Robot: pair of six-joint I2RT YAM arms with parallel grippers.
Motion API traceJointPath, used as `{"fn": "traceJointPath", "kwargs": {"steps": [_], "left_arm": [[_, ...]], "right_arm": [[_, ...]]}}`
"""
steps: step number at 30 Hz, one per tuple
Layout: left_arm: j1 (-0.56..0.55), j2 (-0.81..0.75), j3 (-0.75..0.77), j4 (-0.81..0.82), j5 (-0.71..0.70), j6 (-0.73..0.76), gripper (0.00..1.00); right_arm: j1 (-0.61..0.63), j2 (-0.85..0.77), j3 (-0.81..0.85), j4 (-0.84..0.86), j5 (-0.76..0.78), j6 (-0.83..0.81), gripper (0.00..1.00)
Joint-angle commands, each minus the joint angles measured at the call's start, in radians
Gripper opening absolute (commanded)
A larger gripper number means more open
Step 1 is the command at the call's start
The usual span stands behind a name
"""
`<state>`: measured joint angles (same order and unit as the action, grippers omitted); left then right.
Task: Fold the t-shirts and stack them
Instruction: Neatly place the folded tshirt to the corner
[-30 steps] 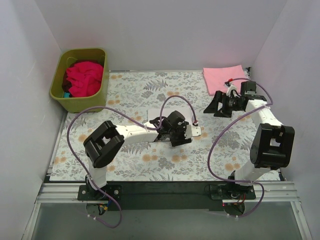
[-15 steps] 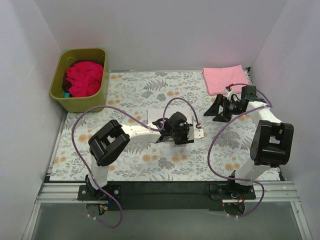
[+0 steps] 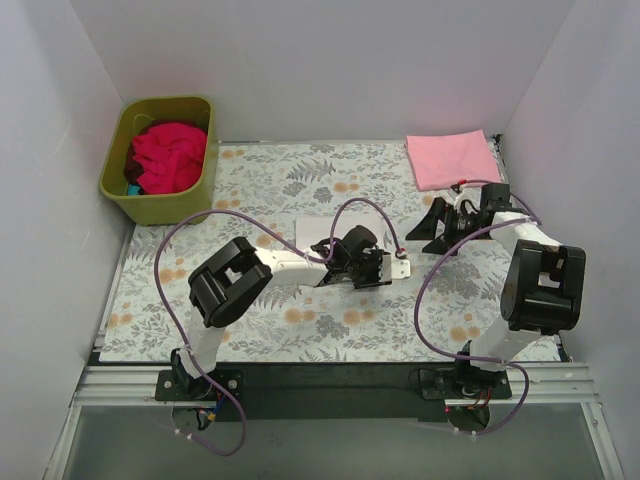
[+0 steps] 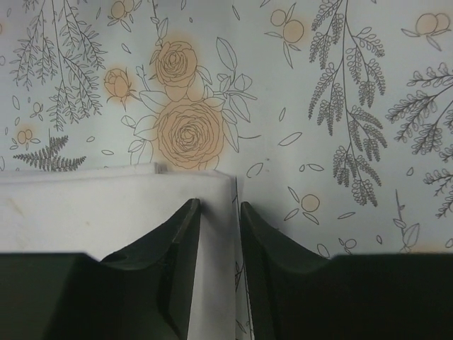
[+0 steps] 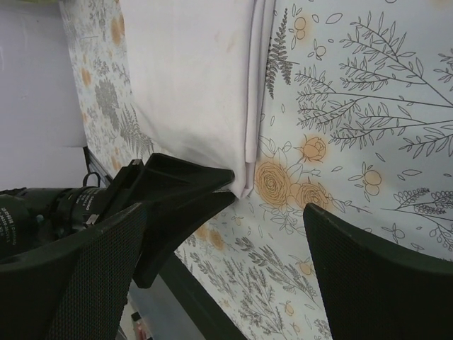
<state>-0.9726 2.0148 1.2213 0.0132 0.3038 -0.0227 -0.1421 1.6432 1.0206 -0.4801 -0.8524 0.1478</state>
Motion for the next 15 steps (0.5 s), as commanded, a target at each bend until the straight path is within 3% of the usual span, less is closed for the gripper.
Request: {"fn": "traceJointPath", "kwargs": {"steps": [1,3,4,6,15], "left_arm": [[-0.006,0.013,0.027,0.034,0.005,0.001,0.27],[-0.005,0.009,0.024,0.039,0.006,0.0,0.19],[-0.006,0.006,0.023,0.042,0.005,-0.003,0.07],[-0.006,-0.002,0.023,0.047,-0.005,-0.006,0.0],[0.006,-0.082,0.023,0.068,0.026,-0.086,0.0]], "right_arm": [[-0.004,-0.008,-0.057,0.099,-0.042,0.058,0.98],[-0.002,-0.01,-0.102,0.135,-0.042,0.099,0.98],[0.001,-0.008,-0.118,0.171,-0.042,0.113,0.98],[0.01,-0.011,-0.163,0.222,-0.039,0.179,0.98],[0.125,-0.04,-0.31,0.575,0.036,0.445,0.98]]}}
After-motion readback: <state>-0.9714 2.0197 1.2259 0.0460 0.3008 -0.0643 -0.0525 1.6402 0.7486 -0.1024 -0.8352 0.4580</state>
